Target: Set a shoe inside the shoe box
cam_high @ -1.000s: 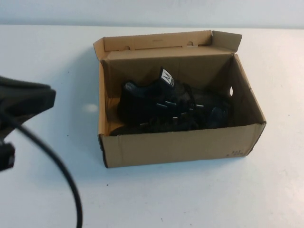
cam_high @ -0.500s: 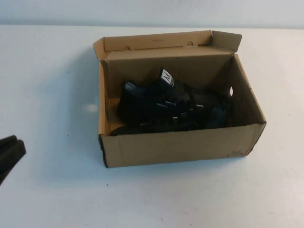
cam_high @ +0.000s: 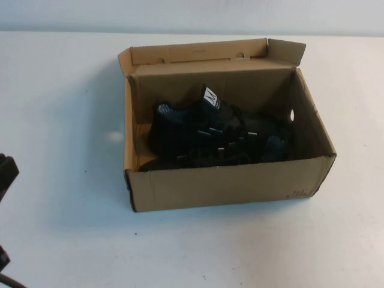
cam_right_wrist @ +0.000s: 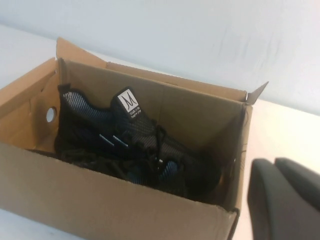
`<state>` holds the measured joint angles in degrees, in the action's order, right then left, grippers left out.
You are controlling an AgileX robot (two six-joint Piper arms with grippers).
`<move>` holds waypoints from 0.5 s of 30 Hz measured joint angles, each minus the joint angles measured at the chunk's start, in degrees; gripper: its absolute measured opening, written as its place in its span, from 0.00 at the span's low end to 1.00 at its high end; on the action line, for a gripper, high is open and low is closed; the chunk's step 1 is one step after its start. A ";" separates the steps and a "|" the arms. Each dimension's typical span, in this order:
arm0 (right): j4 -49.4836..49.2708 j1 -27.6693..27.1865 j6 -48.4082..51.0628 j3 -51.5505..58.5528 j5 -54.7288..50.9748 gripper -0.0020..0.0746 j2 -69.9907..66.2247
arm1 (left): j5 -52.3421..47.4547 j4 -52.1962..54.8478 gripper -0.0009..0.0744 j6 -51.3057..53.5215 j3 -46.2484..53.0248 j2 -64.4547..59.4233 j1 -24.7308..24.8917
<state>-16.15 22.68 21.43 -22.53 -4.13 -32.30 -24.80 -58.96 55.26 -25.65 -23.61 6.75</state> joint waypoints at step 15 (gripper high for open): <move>-0.12 0.00 0.00 0.00 -0.92 0.01 0.00 | 0.01 -0.07 0.01 0.02 0.96 2.48 0.73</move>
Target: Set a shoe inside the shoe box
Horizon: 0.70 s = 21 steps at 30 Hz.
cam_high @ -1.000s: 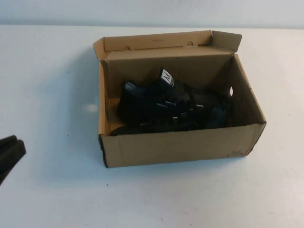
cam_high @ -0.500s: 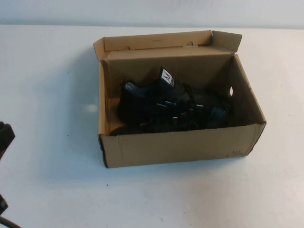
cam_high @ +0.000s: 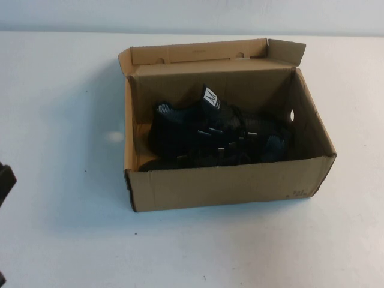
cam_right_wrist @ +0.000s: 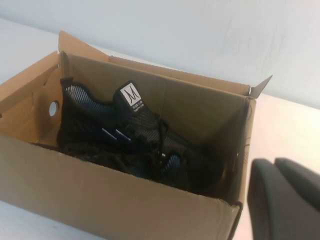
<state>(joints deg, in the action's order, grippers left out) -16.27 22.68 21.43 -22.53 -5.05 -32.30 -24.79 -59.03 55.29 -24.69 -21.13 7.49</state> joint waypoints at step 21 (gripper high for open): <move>-0.10 0.00 0.00 0.00 -0.58 0.01 0.00 | 7.02 55.04 0.01 -48.11 26.09 21.80 0.39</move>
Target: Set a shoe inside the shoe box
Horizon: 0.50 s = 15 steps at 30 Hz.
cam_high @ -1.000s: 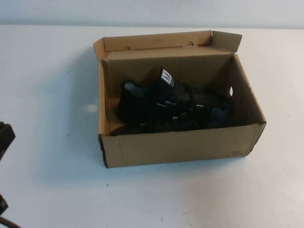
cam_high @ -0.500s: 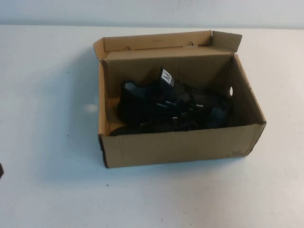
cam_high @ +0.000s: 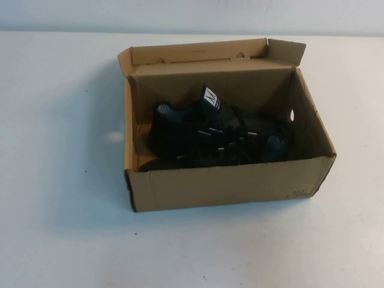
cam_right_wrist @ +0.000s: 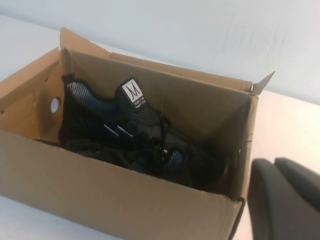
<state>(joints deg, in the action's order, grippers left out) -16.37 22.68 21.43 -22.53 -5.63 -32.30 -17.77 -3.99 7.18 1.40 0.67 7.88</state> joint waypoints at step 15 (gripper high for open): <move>0.00 0.00 0.00 0.00 -0.23 0.01 0.00 | -4.55 0.83 0.01 -0.50 0.01 0.00 0.00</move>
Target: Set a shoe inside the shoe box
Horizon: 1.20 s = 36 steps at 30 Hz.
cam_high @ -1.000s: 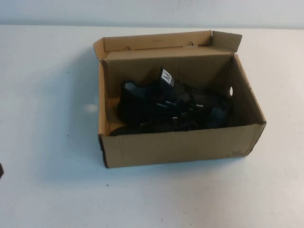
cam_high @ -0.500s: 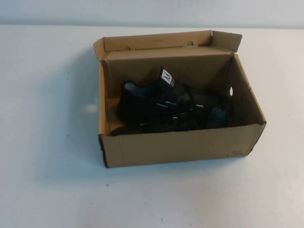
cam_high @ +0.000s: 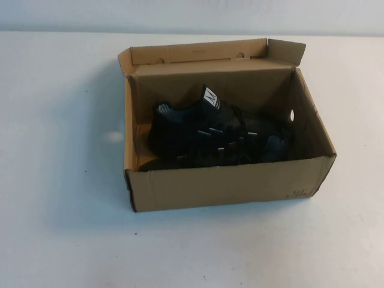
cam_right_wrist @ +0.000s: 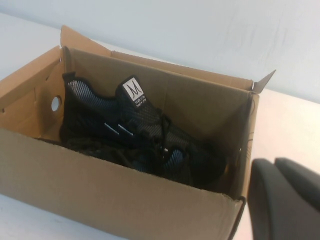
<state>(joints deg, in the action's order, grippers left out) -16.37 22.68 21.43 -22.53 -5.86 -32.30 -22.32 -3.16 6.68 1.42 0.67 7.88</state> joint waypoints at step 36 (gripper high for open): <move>-1.96 -12.03 -10.58 23.87 -6.23 0.01 32.71 | -0.07 0.03 0.01 0.00 0.00 0.00 0.09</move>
<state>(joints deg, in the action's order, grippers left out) -18.33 10.65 10.84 1.34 -12.09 0.40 -22.39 -3.13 6.68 1.42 0.67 7.96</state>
